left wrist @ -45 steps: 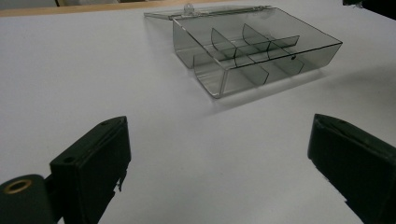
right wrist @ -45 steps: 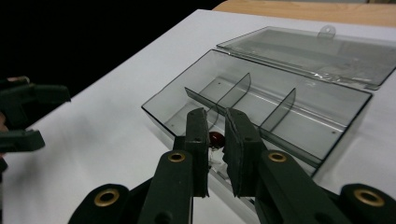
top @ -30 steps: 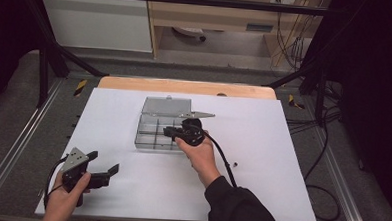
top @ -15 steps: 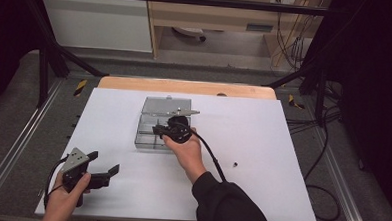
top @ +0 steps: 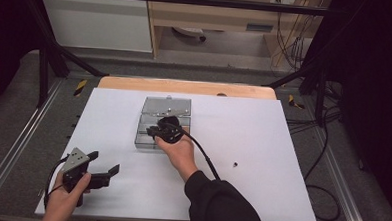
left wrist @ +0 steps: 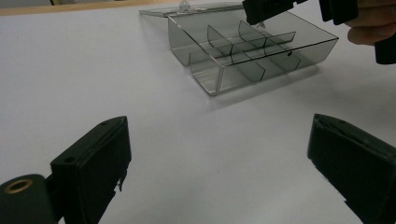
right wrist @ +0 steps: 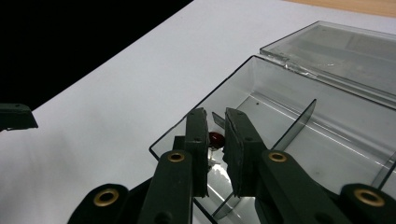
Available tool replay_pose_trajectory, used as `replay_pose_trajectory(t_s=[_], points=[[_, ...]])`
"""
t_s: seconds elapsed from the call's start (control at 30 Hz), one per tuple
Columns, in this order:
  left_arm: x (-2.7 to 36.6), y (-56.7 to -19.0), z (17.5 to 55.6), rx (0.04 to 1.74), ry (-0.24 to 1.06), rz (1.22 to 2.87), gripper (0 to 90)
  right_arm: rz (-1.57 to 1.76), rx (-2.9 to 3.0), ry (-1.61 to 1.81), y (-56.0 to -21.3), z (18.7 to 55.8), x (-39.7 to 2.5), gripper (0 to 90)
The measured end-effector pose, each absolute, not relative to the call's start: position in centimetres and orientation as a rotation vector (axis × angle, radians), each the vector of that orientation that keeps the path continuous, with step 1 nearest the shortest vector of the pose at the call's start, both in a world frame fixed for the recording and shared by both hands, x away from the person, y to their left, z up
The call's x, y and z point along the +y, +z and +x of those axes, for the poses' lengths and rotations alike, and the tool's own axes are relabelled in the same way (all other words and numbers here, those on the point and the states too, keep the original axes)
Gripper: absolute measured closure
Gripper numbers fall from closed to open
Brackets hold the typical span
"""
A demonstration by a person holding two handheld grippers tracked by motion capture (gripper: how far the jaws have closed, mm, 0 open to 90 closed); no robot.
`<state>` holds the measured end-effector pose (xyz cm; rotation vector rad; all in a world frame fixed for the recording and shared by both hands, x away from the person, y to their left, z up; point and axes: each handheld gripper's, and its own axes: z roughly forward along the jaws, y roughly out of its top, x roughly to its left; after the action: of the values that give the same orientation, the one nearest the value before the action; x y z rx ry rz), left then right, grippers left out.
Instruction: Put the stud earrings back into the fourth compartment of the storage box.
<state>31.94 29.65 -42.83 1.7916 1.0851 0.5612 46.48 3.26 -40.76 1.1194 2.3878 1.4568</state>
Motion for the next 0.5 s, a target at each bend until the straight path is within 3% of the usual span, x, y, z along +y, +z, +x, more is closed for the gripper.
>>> replay_pose_trajectory(t_s=[0.17, 0.27, 0.5], points=[[29.7, -42.8, 32.0, 1.084, 0.56, 1.793, 6.2, 1.131, 2.394, 1.45, -41.0, 46.6, 3.8, 79.7], [29.6, -42.9, 31.9, 1.085, 0.556, 1.796, 6.2, 1.12, 2.396, 1.44, -41.1, 46.6, 4.1, 69.7], [29.6, -42.9, 31.9, 1.082, 0.555, 1.798, 6.2, 1.098, 2.383, 1.43, -40.1, 46.2, 3.3, 63.8]])
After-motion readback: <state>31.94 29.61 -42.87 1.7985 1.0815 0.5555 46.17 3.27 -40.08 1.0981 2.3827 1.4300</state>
